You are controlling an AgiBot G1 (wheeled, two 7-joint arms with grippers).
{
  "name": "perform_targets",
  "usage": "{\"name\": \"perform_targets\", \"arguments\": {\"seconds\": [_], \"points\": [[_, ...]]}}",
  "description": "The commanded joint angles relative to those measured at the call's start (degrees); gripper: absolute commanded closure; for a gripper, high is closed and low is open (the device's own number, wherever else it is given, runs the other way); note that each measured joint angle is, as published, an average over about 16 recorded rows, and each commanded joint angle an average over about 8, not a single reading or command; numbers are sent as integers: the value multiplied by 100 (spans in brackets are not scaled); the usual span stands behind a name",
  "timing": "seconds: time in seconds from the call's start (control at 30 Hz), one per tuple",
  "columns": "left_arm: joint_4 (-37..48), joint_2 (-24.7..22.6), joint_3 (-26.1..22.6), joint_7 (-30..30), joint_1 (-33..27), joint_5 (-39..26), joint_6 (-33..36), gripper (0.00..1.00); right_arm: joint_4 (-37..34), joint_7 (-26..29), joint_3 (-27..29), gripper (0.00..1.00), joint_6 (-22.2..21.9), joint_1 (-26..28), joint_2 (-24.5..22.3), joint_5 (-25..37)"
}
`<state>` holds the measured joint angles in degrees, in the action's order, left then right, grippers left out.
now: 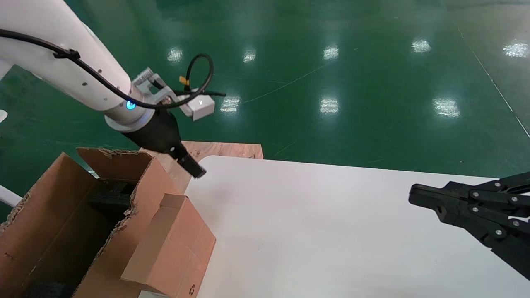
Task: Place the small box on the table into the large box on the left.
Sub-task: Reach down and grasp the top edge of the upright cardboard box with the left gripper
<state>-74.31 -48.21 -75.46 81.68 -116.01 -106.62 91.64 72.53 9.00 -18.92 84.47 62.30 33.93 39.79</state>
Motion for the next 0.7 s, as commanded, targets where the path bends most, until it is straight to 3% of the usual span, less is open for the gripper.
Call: {"name": "perform_targets", "arguments": {"seconds": [0.03, 0.33, 0.7], "points": [[32, -23, -402, 167, -174, 254, 9, 0, 0, 0, 0, 100, 0, 0, 0, 0], [-49, 26, -1751, 362, -945, 1217, -56, 0, 0, -1, -1, 100, 0, 0, 0, -1], [-122, 119, -2666, 256, -1134, 1798, -162, 0, 0, -1, -2, 100, -1, 1, -1, -2]]}}
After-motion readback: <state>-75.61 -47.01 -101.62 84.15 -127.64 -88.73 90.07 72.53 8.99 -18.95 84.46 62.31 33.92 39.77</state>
